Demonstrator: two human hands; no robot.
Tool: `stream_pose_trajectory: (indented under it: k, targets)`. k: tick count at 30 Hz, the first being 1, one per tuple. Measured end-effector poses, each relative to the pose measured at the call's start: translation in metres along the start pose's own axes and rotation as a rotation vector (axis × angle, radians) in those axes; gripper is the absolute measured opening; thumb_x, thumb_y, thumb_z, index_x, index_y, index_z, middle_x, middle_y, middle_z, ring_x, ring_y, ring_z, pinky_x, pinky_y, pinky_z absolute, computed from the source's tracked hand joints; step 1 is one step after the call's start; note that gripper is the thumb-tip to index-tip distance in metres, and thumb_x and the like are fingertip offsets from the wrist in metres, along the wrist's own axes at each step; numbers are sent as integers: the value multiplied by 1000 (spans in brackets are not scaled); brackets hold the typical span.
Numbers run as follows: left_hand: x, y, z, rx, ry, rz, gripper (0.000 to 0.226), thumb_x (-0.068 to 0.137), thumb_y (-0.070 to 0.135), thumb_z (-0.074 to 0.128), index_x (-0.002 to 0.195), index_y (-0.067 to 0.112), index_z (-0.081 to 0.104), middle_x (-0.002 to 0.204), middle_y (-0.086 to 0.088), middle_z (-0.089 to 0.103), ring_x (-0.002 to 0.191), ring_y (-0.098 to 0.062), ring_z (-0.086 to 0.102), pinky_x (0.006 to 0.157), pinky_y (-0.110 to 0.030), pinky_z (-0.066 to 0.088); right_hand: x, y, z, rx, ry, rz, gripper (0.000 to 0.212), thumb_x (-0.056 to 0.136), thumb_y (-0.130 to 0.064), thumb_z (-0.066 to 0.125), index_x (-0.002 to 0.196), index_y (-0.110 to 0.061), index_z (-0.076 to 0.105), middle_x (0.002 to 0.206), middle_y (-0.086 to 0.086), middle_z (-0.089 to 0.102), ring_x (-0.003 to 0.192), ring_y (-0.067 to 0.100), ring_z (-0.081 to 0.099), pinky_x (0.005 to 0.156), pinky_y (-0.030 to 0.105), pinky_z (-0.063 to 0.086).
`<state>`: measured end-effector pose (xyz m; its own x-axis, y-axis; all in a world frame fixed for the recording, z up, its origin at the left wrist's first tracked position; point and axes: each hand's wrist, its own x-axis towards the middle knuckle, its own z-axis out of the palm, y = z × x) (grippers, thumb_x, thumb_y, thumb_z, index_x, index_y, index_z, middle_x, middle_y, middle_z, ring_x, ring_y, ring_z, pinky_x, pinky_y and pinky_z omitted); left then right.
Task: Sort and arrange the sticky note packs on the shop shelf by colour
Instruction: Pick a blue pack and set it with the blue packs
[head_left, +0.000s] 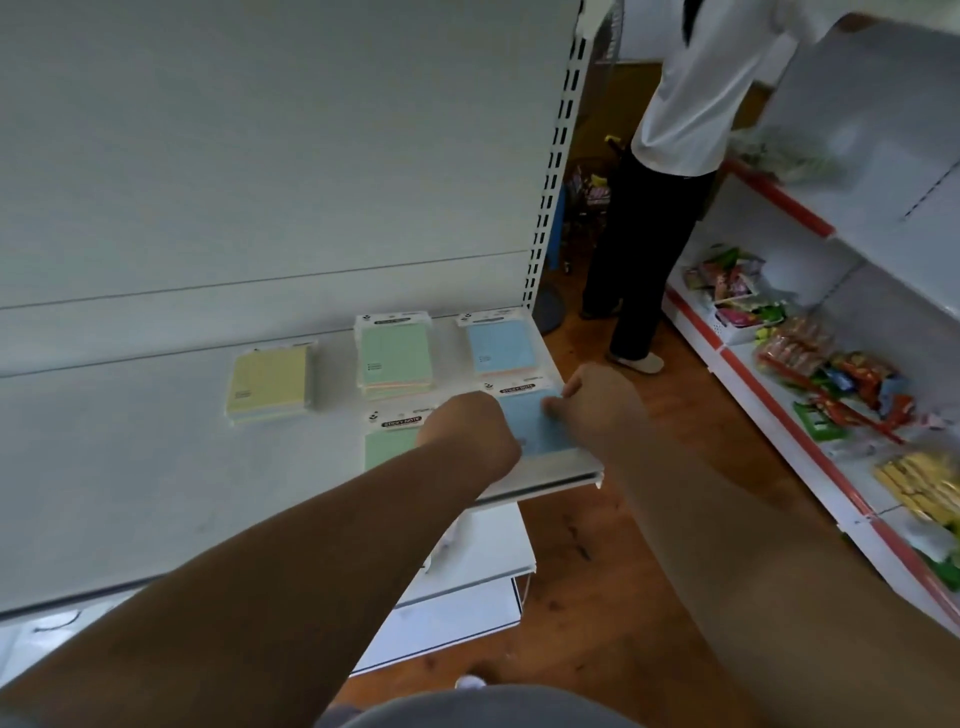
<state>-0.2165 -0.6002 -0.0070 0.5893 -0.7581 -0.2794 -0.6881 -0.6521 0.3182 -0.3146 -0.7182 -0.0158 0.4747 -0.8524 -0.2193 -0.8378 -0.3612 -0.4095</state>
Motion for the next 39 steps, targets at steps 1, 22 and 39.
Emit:
stream_pose_trajectory:
  k: [1,22,39]
  targets:
    - [-2,-3,0,-16,16,-9,24,79,36,68,93,18,59,101,-6,66,89,-25,62,68,-29,43,-4,-2,-1,9,33,-18,32,88,-39,66,103,-12,57,97,7,62,90,23,60,67,26,39]
    - [-162,-380,-76,-284,342,-470,15,86,39,55,80,27,61,78,10,64,78,-14,61,65,-26,47,-158,-343,172,274,-164,-660,19,86,-37,62,79,-19,59,75,-5,65,73,16,61,67,30,49]
    - [-194,-635,-142,-358,406,-449,28,88,38,59,114,28,61,105,14,63,89,-7,53,76,-23,40,-197,-623,336,-206,-251,-879,57,97,-39,44,148,-22,27,161,4,12,136,31,38,103,42,40]
